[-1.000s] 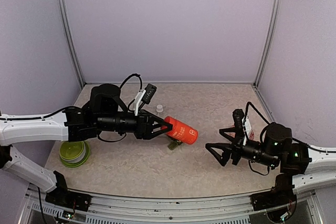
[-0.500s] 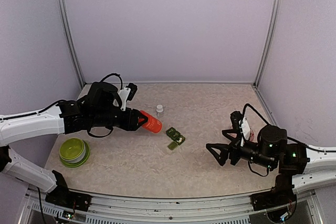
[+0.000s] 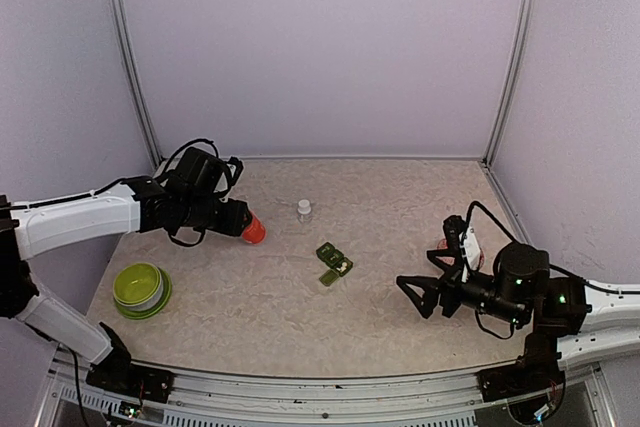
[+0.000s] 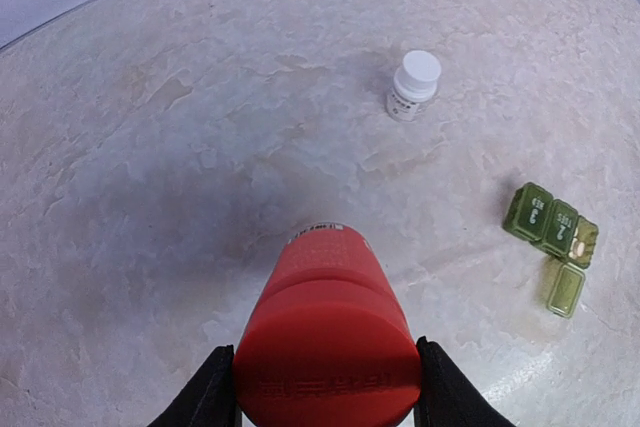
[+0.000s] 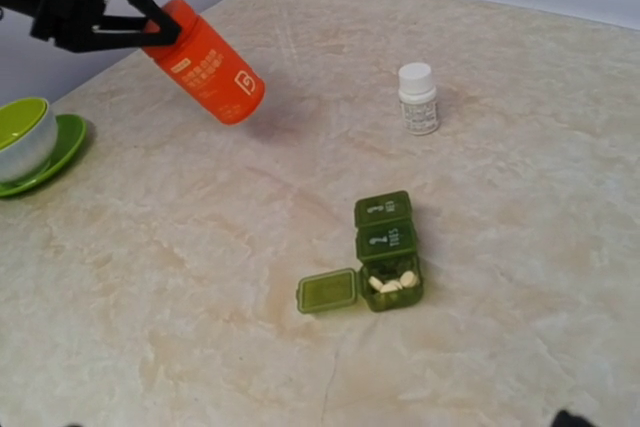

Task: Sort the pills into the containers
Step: Place the pill bottle at the center of the board.

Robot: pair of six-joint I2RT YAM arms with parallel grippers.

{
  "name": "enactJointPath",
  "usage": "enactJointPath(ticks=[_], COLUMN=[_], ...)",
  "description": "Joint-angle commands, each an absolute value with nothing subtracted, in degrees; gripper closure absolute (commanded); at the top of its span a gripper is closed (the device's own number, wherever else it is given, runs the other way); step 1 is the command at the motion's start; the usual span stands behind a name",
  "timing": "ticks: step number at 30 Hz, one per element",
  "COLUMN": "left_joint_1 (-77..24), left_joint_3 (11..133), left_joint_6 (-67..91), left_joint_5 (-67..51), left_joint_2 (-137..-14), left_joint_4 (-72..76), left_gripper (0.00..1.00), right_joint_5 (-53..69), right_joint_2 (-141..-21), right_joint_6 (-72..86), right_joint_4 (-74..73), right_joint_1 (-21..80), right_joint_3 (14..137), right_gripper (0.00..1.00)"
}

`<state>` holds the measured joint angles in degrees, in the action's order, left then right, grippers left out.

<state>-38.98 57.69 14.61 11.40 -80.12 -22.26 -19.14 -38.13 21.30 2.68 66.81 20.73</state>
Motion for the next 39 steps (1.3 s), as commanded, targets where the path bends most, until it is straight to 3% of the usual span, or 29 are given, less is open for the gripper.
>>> enactJointPath(ticks=[1, 28, 33, 39], left_joint_1=[-36.5, -31.3, -31.2, -31.2], left_joint_3=[59.6, 64.3, 64.8, 64.9], left_joint_6=[12.1, 9.1, 9.3, 9.3], left_joint_5=[11.5, 11.6, 11.8, 13.0], left_joint_2=[-81.9, -93.1, -93.8, -93.7], left_joint_4=[-21.2, -22.9, -22.7, -22.6], left_gripper=[0.69, 0.65, 0.54, 0.33], right_joint_5=[-19.5, -18.4, -18.5, -18.6], right_joint_2=[-38.6, -41.8, -41.4, -41.4], right_joint_6=[21.7, 21.7, 21.7, 21.7], right_joint_4=[3.4, 4.2, 3.9, 3.7], right_joint_1=[66.6, 66.6, 66.6, 66.6], right_joint_3=[19.9, 20.9, 20.9, 20.8], right_gripper=[0.00, 0.00, 0.00, 0.00])
